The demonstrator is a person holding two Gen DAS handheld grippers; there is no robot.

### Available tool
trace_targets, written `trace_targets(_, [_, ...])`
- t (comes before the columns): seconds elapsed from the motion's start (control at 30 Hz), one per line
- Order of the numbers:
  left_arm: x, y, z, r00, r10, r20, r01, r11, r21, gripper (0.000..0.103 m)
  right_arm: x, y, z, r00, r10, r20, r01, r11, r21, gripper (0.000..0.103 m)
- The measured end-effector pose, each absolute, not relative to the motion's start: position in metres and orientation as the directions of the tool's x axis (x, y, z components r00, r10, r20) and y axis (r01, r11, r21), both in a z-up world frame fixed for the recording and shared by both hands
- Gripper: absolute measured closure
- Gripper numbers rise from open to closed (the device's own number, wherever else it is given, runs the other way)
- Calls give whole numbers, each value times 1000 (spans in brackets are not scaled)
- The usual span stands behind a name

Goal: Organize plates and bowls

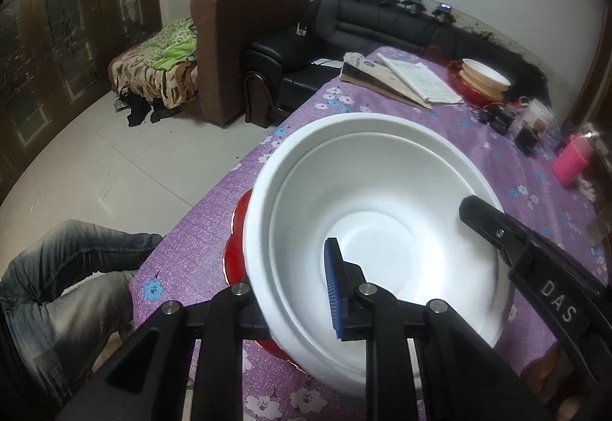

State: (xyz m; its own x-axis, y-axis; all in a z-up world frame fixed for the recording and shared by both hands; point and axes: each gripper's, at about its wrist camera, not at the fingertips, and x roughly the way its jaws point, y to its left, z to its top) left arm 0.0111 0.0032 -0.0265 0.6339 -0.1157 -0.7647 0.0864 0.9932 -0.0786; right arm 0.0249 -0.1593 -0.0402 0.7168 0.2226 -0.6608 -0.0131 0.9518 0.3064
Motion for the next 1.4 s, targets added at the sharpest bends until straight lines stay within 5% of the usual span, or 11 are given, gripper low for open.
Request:
trace_targets(0.07, [9,3,-24,640,-120,-759,101,992,-72,78,24,-158,-41,723,207,-659,-11,957,289,92])
trace_targets(0.23, [0,5,-15,689,-76,-721,97,995,-13,40,25,-162,-44,724,201,-660,-1,957,290,90])
trace_targets(0.67, [-2,5,-7,740,7,-673,51,996,67,39,15,-171,-39,764,242,-599,-41,944,328,82])
trace_targets(0.8, [-7,6,-6,752,6,-660,42,997,58,35,-4,-177,-23,832,225,-506,-56,944,327,54])
trace_targets(0.97, [-15,4,-2,785,15,-619,24,998,55,29,-27,-188,-8,881,235,-412,-91,936,339,54])
trace_targets(1.4, [-34,-3,4,817,-46,-575,62,998,8,21,-65,-192,-11,883,288,-371,-173,934,313,54])
